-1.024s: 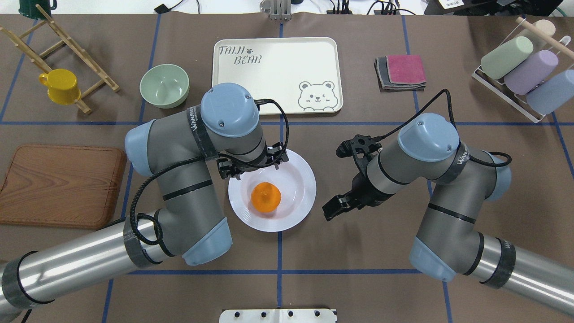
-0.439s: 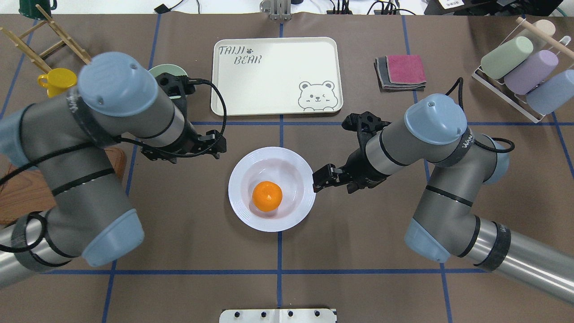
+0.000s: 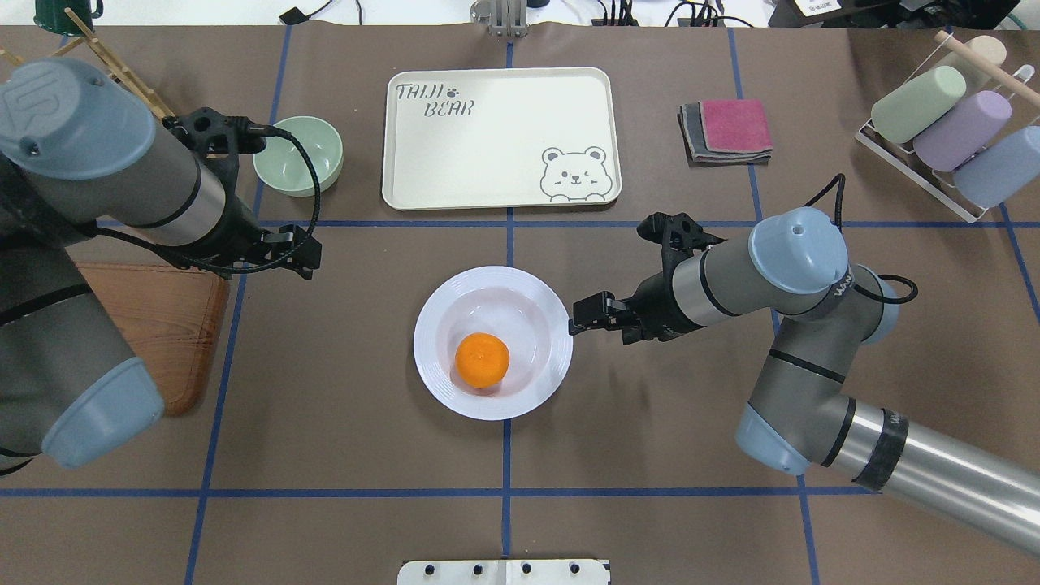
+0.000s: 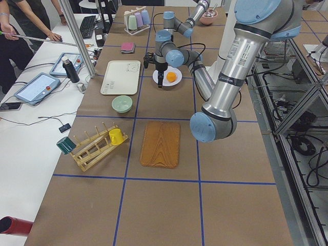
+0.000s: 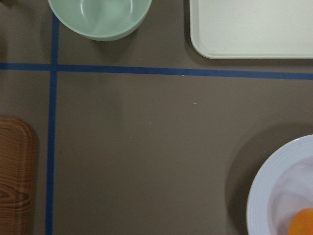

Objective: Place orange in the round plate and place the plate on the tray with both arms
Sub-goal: 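Grasp the white plate rim with the right gripper while the left arm draws back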

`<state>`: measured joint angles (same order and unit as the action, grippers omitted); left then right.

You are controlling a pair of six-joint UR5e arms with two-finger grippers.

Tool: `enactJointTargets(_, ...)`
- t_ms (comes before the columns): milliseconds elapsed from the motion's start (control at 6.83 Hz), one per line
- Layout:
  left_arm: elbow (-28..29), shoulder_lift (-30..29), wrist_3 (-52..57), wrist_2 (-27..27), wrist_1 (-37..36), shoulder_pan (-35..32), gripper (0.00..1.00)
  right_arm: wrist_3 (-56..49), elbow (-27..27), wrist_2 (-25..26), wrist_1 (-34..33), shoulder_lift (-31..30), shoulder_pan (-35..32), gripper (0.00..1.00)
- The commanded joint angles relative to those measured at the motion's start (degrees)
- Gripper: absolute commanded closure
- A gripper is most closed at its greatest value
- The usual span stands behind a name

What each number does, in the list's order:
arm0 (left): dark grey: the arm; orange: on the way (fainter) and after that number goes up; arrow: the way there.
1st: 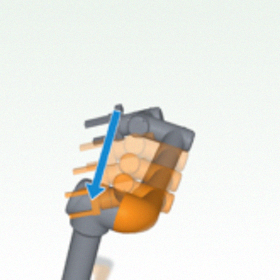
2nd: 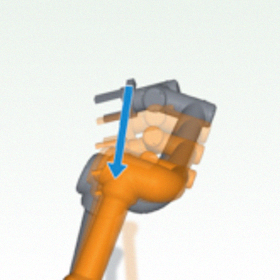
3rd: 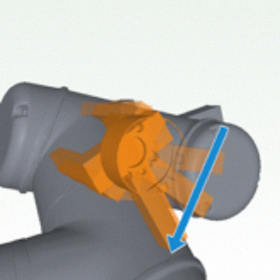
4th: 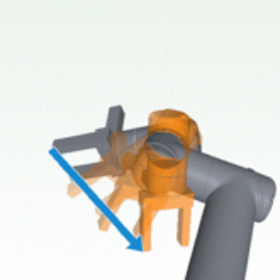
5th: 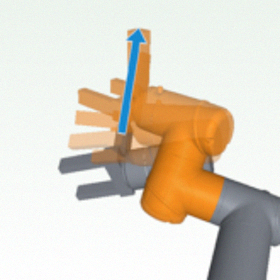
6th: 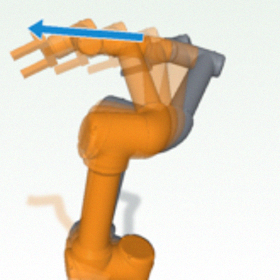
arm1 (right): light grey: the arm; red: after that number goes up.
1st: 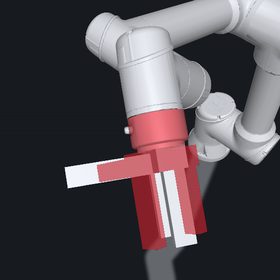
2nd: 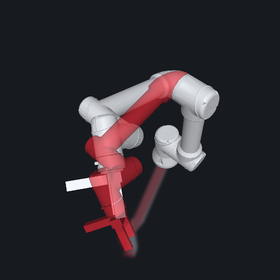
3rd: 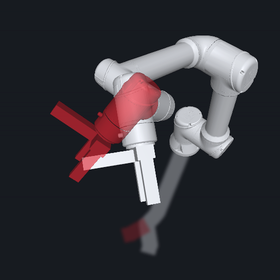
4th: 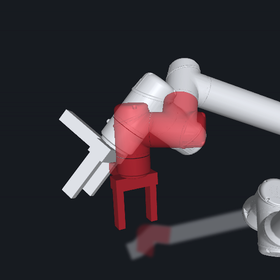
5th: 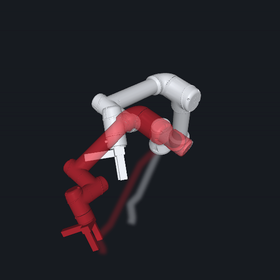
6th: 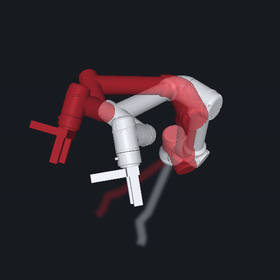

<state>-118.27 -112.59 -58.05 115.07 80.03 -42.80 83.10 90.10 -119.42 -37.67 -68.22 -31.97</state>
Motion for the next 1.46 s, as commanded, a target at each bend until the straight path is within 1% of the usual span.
enactJointTargets(0, -0.4, 0.8, 1.1, 0.2, -0.1, -0.7, 0.01, 5.3, -4.7, 1.2, 10.2, 0.6, 1.0, 0.04)
enactJointTargets(146, -0.3, 0.8, 1.1, 0.1, -0.1, -0.7, 0.01, 5.2, -4.6, 1.3, 10.5, 0.4, 0.9, 0.08)
enactJointTargets(293, -0.3, 0.8, 1.1, 0.0, -0.1, -0.7, 0.01, 5.4, -4.4, 1.3, 12.5, -0.2, 0.9, 0.13)
enactJointTargets(439, -0.3, 0.8, 1.1, 0.1, -0.1, -0.7, 0.01, 6.8, -4.7, 1.4, 14.7, -0.2, 0.9, 0.22)
enactJointTargets(585, -0.3, 0.7, 1.1, 0.1, -0.1, -0.7, 0.01, 6.7, -4.5, 1.6, 14.7, -0.1, 1.2, 0.28)
enactJointTargets(732, -0.3, 0.7, 1.0, 0.1, -0.1, -0.7, 0.01, 6.6, -4.8, 3.4, 14.7, 0.1, 2.8, 0.24)
enactJointTargets(878, -0.3, 0.7, 1.0, 0.2, -0.1, -0.7, 0.01, 6.6, -4.9, 4.7, 14.7, 0.4, 4.0, 0.24)
enactJointTargets(1024, -0.3, 0.7, 1.0, 0.2, -0.1, -0.7, 0.01, 6.6, -5.1, 5.0, 14.7, 0.5, 4.5, 0.24)
enactJointTargets(1171, -0.3, 0.7, 1.0, 0.2, -0.1, -0.7, 0.01, 6.5, -5.2, 5.0, 14.7, 0.5, 4.6, 0.25)
enactJointTargets(1317, -0.3, 0.7, 1.0, 0.2, -0.1, -0.7, 0.01, 6.5, -5.2, 6.4, 14.7, 0.7, 5.0, 0.29)
